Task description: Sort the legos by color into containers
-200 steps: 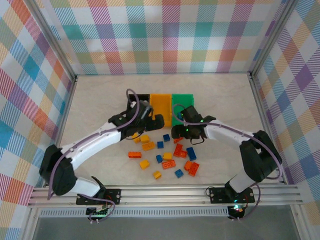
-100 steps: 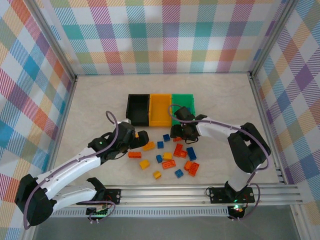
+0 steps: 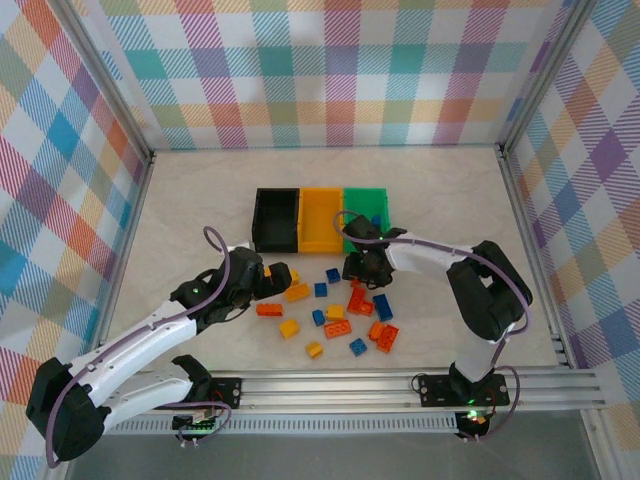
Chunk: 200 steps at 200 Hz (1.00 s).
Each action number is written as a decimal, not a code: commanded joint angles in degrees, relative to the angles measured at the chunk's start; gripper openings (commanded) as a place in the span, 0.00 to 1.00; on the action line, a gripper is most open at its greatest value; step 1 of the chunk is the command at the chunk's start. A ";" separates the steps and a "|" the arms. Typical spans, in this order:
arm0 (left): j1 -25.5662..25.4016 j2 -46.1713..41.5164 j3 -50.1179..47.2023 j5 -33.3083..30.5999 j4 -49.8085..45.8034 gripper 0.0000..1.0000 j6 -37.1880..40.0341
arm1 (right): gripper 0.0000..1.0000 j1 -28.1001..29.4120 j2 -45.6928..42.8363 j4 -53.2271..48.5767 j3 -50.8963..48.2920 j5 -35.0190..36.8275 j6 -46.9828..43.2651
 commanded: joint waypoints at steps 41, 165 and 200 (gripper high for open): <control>0.70 -0.54 -0.67 0.23 1.33 1.00 -0.37 | 0.38 0.13 -2.56 -1.96 -0.79 3.56 -4.00; 0.91 0.30 -0.36 0.46 -0.43 1.00 -0.22 | 0.37 0.31 -7.92 -4.28 6.79 -1.24 -15.86; 1.00 0.89 0.48 1.60 -3.05 1.00 -0.26 | 0.38 0.39 2.94 -6.58 22.14 -1.53 -19.23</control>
